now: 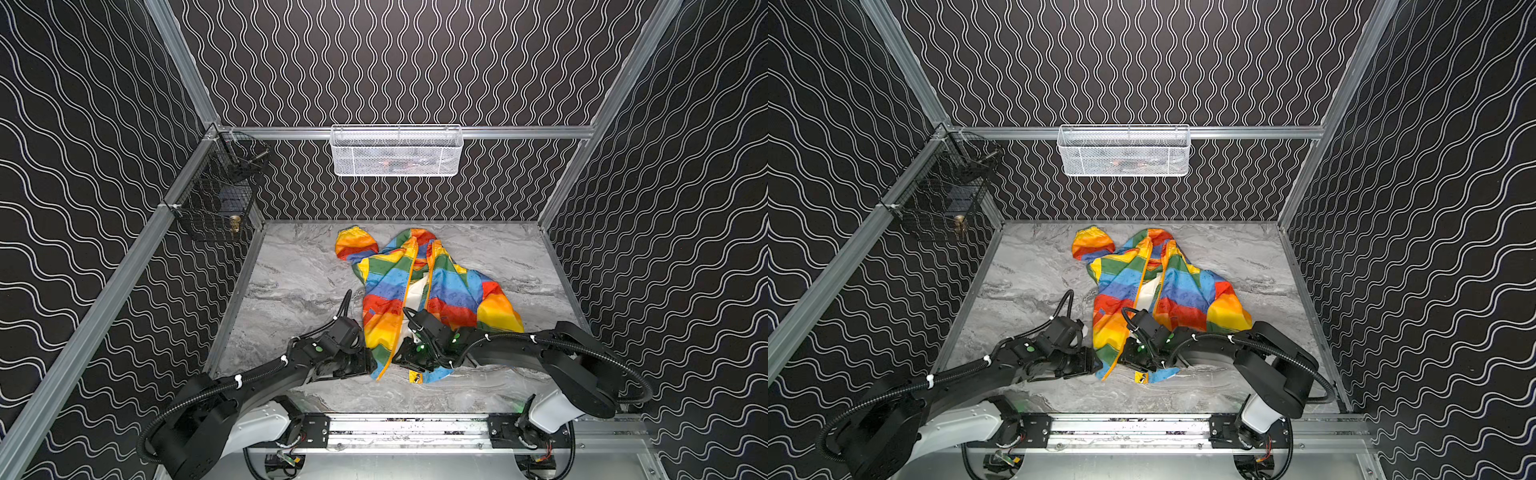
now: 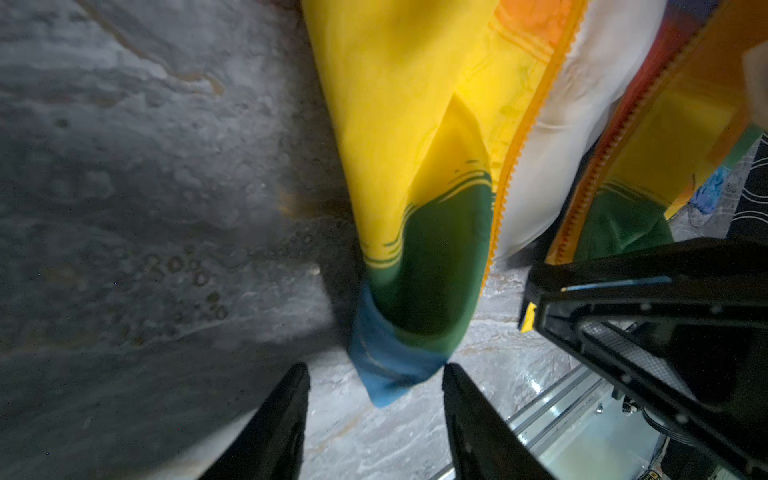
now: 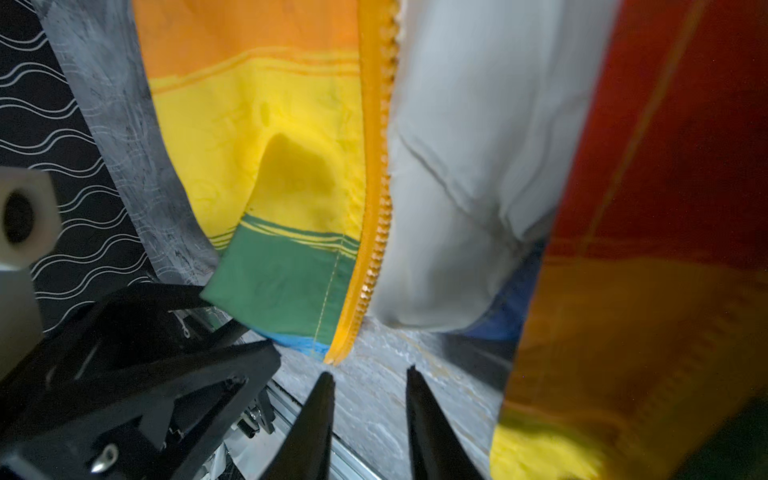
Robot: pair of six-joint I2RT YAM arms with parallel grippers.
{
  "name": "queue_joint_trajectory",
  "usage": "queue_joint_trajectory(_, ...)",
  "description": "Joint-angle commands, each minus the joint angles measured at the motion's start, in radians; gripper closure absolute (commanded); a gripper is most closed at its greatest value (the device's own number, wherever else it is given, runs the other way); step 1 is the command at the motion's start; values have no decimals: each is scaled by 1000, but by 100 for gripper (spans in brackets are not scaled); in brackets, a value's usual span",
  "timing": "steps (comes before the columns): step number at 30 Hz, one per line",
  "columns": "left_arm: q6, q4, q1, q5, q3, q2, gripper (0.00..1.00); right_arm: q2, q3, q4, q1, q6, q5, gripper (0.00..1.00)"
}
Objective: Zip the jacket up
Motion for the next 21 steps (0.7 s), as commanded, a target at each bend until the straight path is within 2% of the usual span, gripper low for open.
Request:
queue_joint_trajectory(1,-7,63,5,19,-8,10,46,10,-5,64,2,34,-8,66)
queue_joint_trajectory(6,-13,109,6,36,-6,35,53,20,-9,82,2,40,-11,65)
queue_joint_trajectory(12,-4,96,9,28,31,15,84,12,-1,77,1,34,-13,65)
queue_joint_trajectory(16,20,27,26,31,92,-11,99,-2,2,73,0,33,-11,63)
queue_joint_trajectory(21,78,-109,66,43,190,-38,100,-30,1,72,-7,30,3,55)
